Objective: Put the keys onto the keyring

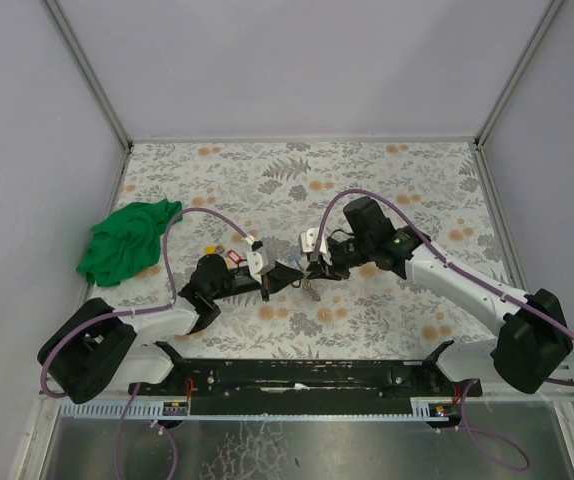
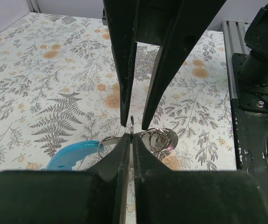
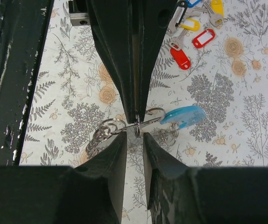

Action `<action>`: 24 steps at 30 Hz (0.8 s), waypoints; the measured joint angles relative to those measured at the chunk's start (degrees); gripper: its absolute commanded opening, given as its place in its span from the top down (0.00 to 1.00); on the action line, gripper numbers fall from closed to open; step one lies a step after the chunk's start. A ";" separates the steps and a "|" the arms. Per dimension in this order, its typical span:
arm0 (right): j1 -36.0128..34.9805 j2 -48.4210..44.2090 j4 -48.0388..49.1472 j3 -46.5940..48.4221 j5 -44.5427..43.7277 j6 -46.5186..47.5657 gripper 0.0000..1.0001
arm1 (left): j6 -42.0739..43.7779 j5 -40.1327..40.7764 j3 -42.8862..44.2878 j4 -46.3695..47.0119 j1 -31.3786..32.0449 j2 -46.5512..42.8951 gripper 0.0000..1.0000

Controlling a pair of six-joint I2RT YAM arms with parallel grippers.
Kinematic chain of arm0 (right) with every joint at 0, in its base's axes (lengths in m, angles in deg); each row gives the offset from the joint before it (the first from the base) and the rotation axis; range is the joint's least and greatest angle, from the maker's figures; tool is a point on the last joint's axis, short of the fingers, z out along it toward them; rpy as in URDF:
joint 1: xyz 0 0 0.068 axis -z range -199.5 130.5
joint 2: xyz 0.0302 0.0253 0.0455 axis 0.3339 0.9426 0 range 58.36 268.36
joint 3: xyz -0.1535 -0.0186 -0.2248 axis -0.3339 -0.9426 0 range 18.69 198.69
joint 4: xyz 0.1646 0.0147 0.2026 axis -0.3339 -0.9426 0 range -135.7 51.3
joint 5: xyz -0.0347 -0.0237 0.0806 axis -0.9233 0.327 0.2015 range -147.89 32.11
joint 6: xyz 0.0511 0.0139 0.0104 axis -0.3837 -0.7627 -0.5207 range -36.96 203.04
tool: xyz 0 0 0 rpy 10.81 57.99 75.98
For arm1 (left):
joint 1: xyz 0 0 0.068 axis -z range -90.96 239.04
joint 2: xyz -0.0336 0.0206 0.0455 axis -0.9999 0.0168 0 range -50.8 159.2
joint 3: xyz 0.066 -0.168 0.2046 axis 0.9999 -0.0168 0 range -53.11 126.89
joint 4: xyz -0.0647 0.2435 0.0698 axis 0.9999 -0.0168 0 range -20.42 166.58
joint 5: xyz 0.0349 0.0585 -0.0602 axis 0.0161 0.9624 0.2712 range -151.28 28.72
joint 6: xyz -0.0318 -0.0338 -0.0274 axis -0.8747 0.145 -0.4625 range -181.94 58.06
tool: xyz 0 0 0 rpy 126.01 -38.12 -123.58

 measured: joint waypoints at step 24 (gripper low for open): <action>0.09 1.25 -0.59 0.07 1.36 -0.26 1.00 | 1.90 -0.22 0.26 -2.49 0.02 -0.50 0.86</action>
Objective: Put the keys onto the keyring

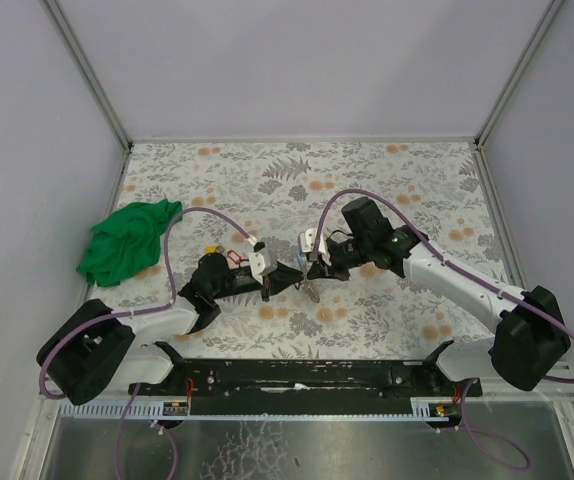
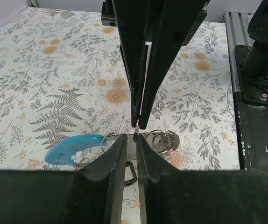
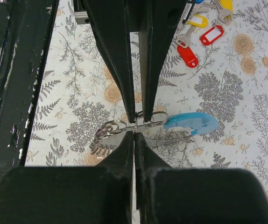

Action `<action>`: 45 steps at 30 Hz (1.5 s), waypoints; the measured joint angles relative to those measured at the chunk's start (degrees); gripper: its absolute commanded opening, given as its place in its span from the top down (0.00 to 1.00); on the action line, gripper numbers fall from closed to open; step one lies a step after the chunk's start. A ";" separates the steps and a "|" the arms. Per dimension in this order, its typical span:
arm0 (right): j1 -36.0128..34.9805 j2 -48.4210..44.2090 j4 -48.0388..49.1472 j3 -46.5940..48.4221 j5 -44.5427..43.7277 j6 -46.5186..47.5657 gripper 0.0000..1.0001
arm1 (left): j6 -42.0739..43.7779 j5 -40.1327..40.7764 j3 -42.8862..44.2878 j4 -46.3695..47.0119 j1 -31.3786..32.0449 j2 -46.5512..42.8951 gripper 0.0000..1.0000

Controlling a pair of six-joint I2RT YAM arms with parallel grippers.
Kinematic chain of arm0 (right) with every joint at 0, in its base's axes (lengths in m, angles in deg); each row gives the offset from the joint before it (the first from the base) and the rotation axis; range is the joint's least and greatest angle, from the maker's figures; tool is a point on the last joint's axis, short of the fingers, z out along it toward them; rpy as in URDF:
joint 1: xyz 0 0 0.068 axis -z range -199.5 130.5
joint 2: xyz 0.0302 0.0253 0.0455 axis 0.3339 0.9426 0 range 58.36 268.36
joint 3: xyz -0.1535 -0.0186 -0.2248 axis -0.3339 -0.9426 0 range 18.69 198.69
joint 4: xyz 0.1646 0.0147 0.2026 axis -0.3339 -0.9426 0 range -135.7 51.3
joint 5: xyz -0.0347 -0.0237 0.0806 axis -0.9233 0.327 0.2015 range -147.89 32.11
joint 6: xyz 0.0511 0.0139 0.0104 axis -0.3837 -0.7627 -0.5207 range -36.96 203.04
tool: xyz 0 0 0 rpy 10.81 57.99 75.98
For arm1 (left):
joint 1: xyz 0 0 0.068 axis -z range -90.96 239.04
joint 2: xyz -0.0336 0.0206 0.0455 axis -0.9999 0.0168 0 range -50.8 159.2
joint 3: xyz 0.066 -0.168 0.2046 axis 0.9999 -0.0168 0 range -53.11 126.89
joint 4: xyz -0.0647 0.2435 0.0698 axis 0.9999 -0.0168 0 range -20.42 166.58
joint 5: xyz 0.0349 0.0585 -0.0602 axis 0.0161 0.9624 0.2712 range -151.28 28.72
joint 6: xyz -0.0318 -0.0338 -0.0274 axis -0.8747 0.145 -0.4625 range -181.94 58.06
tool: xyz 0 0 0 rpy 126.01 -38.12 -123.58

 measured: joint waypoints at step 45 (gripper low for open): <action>-2.23 4.24 2.82 8.20 -4.76 -10.36 0.63 | -4.72 3.58 -8.39 -0.07 0.46 -0.83 1.00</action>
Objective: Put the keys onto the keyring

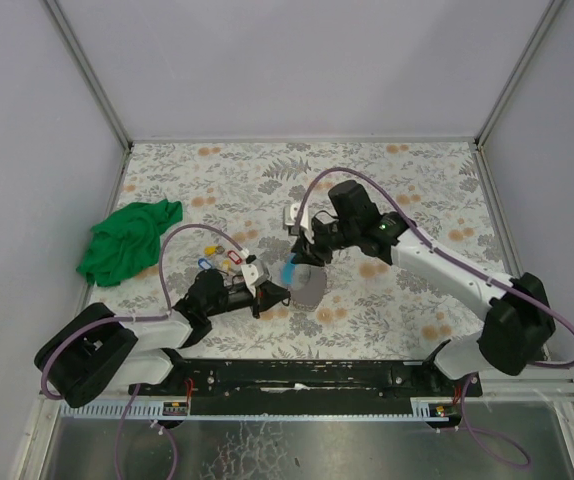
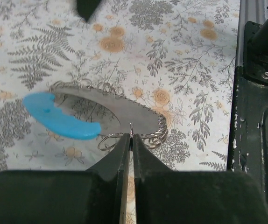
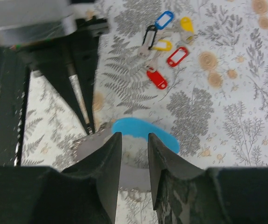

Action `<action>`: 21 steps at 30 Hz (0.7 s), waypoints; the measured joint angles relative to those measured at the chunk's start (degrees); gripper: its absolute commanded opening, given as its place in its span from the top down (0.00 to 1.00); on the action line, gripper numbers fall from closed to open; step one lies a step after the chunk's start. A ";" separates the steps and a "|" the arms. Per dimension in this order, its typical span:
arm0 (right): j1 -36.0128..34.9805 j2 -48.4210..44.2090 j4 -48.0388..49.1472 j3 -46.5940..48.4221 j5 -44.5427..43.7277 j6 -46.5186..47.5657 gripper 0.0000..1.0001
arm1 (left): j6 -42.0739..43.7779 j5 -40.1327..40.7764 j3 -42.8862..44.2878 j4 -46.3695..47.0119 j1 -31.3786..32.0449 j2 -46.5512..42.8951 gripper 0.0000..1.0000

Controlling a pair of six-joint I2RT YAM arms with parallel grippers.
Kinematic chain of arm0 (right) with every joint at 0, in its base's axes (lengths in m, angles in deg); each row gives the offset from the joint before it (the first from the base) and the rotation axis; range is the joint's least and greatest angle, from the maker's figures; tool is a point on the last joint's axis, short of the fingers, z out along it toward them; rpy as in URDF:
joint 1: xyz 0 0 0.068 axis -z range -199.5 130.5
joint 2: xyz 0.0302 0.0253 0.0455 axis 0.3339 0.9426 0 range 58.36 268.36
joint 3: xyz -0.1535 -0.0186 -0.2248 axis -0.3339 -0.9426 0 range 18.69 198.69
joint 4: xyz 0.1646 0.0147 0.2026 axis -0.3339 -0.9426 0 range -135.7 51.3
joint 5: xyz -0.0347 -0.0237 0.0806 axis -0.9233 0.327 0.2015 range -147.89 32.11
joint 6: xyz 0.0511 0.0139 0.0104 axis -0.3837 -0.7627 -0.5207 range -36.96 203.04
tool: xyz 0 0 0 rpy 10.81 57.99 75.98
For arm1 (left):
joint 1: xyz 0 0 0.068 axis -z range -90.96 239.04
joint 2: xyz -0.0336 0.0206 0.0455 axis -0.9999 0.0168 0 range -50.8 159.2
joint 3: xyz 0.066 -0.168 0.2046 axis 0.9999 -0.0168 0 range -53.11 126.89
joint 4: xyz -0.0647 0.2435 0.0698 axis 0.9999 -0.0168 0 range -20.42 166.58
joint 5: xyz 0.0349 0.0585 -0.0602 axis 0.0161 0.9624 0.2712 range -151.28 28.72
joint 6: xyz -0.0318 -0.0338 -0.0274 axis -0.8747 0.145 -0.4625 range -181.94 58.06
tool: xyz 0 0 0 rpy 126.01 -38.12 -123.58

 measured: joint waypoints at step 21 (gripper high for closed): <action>-2.29 37.53 19.65 13.46 9.35 0.57 0.53 | -3.89 3.45 -5.97 3.82 2.84 -5.51 1.00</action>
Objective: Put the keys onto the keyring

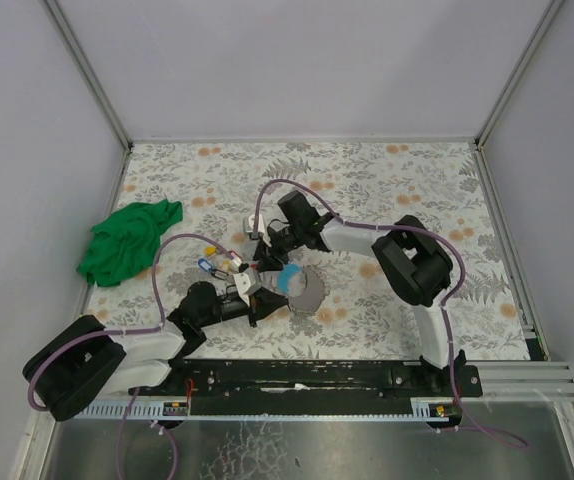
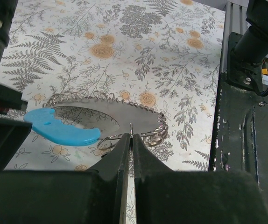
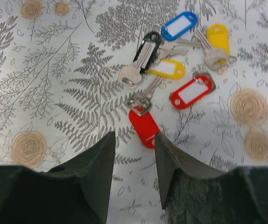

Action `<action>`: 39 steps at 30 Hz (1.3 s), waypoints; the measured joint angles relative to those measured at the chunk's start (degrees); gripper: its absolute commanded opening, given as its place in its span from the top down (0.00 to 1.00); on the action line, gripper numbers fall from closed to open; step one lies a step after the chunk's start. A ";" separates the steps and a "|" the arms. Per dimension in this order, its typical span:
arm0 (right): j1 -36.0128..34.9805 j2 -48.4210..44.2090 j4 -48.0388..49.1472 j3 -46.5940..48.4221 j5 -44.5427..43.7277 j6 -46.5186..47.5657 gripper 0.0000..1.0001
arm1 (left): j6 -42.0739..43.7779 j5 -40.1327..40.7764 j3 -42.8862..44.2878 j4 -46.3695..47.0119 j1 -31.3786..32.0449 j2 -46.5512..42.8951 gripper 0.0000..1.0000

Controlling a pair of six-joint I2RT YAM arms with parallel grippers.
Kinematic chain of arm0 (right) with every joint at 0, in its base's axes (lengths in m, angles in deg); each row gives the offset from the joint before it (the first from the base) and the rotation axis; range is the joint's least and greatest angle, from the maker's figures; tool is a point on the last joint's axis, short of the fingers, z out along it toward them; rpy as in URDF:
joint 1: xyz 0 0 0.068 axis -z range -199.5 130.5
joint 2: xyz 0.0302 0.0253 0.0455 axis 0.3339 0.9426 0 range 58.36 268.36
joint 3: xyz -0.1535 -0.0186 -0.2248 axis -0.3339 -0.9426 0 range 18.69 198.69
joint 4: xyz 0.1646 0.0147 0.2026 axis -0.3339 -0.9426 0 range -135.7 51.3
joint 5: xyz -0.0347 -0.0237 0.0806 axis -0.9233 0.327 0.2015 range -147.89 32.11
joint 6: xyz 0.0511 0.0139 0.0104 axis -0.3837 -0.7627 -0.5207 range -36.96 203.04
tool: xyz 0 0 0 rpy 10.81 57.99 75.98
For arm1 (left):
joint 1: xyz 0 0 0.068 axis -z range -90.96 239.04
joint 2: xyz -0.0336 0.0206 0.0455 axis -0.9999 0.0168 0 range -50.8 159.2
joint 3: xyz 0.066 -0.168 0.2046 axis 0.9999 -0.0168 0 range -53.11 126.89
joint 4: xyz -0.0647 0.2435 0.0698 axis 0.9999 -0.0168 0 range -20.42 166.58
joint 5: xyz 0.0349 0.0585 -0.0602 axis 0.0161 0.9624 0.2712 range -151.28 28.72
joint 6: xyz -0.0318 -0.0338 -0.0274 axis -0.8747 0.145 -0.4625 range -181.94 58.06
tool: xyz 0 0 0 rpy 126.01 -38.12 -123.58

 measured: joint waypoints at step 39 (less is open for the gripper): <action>-6.91 14.62 -18.12 22.23 -6.93 11.58 0.82 | 0.02 1.05 -0.02 -0.39 0.26 -1.62 1.00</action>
